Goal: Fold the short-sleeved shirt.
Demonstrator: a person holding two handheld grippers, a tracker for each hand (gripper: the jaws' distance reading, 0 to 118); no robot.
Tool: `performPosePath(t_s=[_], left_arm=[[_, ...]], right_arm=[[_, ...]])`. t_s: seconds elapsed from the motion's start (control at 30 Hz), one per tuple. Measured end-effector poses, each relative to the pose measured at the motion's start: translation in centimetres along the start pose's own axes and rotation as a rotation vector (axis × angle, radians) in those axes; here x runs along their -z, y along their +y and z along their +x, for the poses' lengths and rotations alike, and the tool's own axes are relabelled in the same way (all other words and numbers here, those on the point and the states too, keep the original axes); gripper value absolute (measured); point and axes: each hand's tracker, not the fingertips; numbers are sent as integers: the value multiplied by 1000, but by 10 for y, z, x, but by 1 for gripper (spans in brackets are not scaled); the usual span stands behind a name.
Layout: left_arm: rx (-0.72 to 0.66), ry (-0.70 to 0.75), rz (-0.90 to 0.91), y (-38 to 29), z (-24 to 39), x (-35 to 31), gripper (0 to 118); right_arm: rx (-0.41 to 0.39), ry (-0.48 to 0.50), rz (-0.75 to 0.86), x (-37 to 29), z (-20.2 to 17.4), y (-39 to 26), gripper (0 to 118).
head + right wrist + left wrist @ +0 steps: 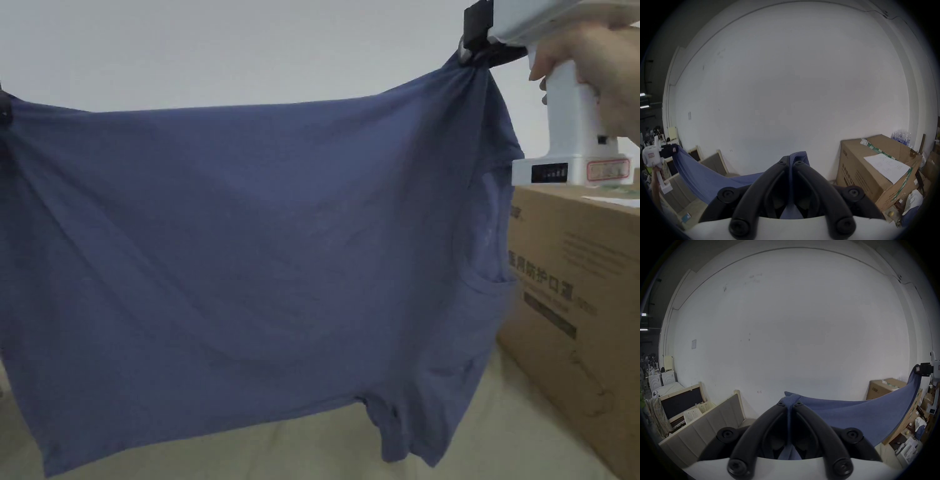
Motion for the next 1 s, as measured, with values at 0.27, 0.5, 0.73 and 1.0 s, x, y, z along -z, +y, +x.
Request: performPosePath(t_s=[0.27,0.5,0.73,1.0], left_arm=[[-48,-58,-315,-197,-3,81,1],[-45,-109,-734,-426,10,118,1],[-131,-100,-863,-529,2,103,1],[-177,-114,-789,-490,-22,54,1]], right_arm=[[36,45,-268,75,6,-175,2],[91,85,-555,116,17,-396,2],[157,70,-727,112,32,-534,2],[291,24,-619,22,61,-517,2]])
